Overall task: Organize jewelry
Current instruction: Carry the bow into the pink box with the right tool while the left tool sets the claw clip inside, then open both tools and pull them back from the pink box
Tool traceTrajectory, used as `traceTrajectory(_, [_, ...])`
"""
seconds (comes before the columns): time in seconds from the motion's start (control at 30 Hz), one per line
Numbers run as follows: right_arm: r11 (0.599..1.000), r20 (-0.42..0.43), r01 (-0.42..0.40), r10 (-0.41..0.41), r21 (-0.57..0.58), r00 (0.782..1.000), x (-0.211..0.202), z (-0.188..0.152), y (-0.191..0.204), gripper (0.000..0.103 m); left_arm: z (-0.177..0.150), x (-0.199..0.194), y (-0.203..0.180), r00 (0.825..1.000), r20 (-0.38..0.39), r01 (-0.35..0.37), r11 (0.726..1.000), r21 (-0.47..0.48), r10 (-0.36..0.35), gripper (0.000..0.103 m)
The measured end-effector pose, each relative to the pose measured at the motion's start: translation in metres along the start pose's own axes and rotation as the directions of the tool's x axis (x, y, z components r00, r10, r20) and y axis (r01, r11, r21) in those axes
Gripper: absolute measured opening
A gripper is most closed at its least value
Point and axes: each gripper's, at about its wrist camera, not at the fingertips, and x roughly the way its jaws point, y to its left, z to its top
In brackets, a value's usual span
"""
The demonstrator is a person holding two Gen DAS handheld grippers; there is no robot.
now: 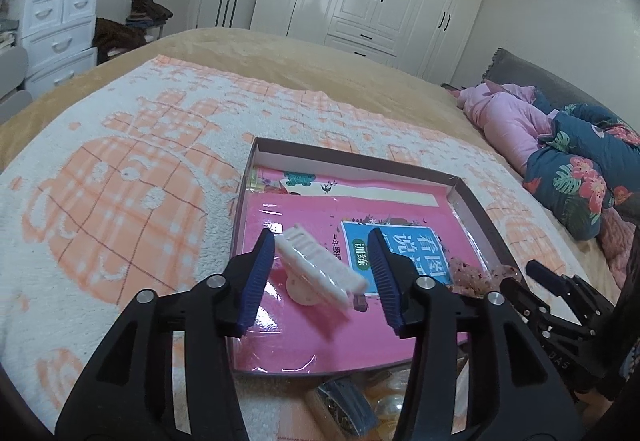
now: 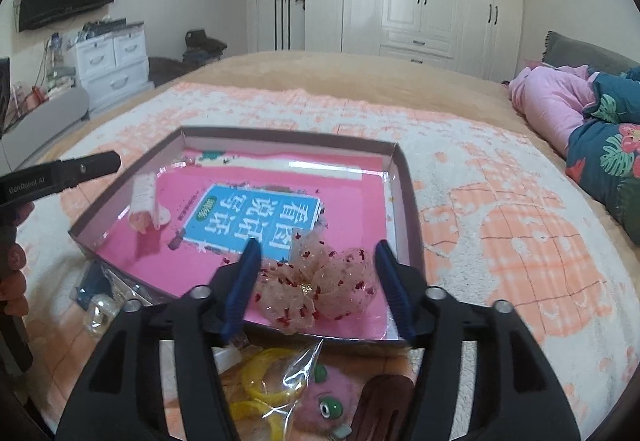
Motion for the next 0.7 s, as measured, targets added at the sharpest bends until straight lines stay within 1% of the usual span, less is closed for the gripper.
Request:
traceTrajectory(0.03, [1.0, 0.012, -0.002, 0.002, 0.006, 1.0, -0.004, 0.0, 0.0, 0.066, 0.0, -0.002, 0.0, 1.0, 0.005, -0.001, 1.0, 0.0, 0.001, 0.043])
traceTrajectory(0.1, [1.0, 0.04, -0.005, 0.004, 0.022, 0.999, -0.011, 0.0, -0.001, 0.073, 0.0, -0.006, 0.001, 1.0, 0.012, -0.001, 1.0, -0.004, 0.001, 0.049])
traceTrajectory(0.27, [0.999, 0.108, 0.0, -0.005, 0.042, 0.994, -0.031, -0.001, -0.003, 0.082, 0.0, -0.018, 0.001, 0.999, 0.044, -0.007, 1.0, 0.0, 0.007, 0.057])
traceTrajectory(0.47, [0.999, 0.155, 0.003, -0.01, 0.048, 0.988, -0.048, -0.002, -0.004, 0.082, 0.001, -0.037, -0.002, 0.995, 0.097, -0.009, 1.0, 0.01, 0.008, 0.075])
traceTrajectory(0.5, [0.999, 0.158, 0.008, -0.015, 0.047, 0.987, -0.05, -0.003, -0.004, 0.085, 0.001, -0.04, -0.003, 0.994, 0.107, -0.009, 1.0, 0.013, 0.008, 0.078])
traceTrajectory(0.57, [0.999, 0.169, 0.008, -0.016, 0.048, 0.986, -0.055, -0.004, -0.002, 0.088, 0.001, -0.046, -0.005, 0.993, 0.122, -0.01, 1.0, 0.021, 0.007, 0.082])
traceTrajectory(0.7, [0.999, 0.2, 0.014, -0.021, 0.033, 0.979, -0.068, -0.007, 0.003, 0.09, 0.001, -0.058, -0.008, 0.988, 0.153, -0.003, 1.0, 0.027, -0.002, 0.089])
